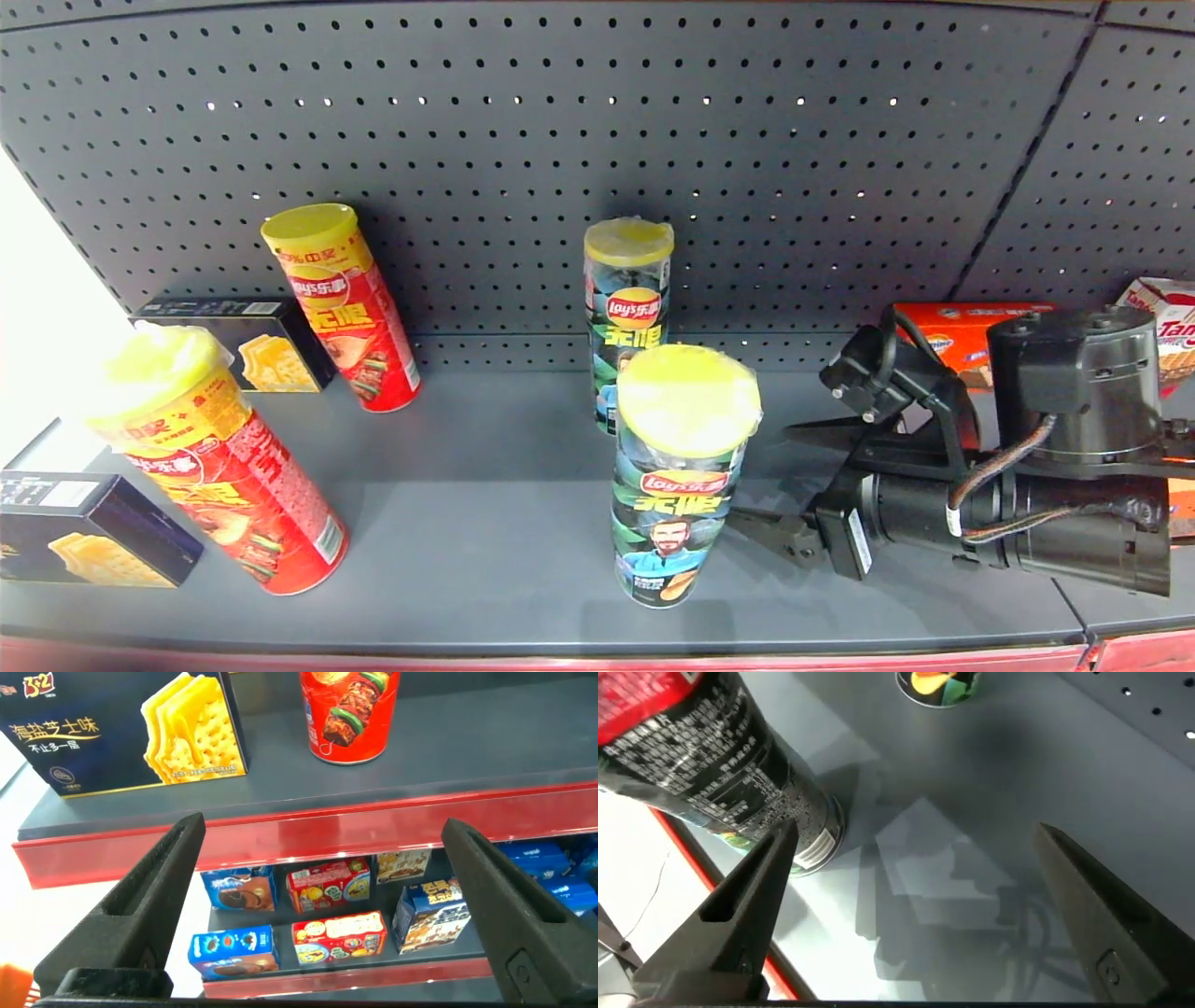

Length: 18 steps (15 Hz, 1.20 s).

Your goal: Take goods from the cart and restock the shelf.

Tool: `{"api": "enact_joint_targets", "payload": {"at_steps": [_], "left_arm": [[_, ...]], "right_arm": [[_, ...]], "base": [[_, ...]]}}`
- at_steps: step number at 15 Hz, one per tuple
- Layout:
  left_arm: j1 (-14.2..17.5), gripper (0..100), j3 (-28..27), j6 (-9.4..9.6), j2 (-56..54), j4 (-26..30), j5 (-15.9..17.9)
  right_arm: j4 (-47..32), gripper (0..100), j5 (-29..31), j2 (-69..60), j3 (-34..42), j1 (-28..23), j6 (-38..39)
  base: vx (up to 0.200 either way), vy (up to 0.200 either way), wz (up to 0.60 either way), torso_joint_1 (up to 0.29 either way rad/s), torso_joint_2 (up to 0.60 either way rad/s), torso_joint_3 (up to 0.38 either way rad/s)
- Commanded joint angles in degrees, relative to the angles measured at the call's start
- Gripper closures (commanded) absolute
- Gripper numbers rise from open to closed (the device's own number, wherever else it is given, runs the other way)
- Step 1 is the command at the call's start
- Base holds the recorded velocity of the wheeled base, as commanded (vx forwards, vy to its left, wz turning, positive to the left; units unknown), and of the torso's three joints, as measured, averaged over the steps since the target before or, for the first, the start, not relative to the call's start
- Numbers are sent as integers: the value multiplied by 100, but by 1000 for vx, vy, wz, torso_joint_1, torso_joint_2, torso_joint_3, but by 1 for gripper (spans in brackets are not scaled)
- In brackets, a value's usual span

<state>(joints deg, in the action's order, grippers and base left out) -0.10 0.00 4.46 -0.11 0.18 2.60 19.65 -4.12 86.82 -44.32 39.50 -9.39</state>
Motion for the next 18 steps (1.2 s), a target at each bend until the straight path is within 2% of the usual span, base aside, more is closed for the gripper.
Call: {"api": "enact_joint_targets", "payload": {"at_steps": [1, 18], "left_arm": [[1, 0, 0, 2, 11, -1, -5], [1, 0, 0, 2, 11, -1, -5]], "right_arm": [[4, 0, -1, 37, -6, 23, -2], [4, 0, 8, 248, -226, 190, -2]], "base": [[0, 0, 0, 0, 0, 0], [0, 0, 0, 0, 0, 0]]}}
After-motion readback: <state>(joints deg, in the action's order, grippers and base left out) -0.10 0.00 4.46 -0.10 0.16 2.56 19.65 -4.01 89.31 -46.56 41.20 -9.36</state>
